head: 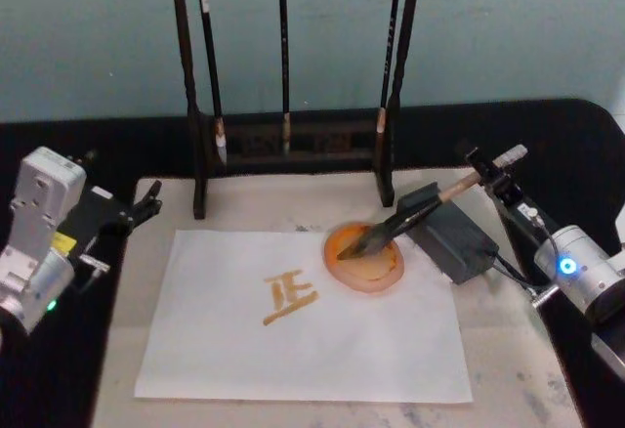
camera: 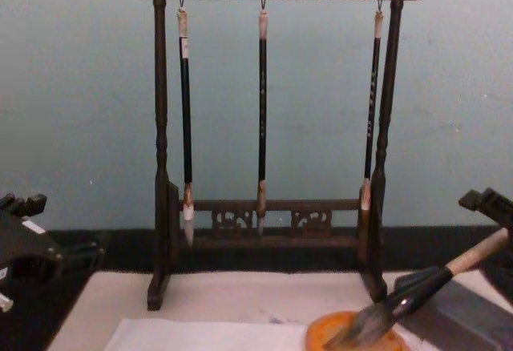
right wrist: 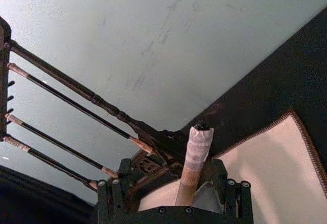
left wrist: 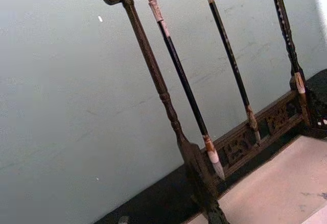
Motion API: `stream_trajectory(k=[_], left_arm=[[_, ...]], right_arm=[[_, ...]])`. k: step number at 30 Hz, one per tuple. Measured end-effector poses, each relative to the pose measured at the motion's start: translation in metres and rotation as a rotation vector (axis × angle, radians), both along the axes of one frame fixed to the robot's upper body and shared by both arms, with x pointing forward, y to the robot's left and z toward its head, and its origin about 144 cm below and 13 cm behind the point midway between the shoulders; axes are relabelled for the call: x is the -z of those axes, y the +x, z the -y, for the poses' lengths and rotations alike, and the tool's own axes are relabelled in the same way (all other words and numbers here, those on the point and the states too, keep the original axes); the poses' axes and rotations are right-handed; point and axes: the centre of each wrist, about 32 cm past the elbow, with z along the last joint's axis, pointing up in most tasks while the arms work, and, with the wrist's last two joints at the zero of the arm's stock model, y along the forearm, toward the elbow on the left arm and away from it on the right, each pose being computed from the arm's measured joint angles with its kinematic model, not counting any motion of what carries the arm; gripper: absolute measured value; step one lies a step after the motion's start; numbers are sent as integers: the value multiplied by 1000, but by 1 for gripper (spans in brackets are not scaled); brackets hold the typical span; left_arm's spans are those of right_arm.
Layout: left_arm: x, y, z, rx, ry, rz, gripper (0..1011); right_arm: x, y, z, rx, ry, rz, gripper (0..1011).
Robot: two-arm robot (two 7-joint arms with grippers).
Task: Pick up the brush from the inkstone, write on the paper, then place the brush back to its original position.
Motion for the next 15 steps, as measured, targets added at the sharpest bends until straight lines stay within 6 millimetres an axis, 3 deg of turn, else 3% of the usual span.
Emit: stream_trajectory(k=[15], left_arm=[[0, 0, 0, 0, 0, 0, 1009]], right_arm=[[-4, -37, 6, 35, 8, -12, 1000]])
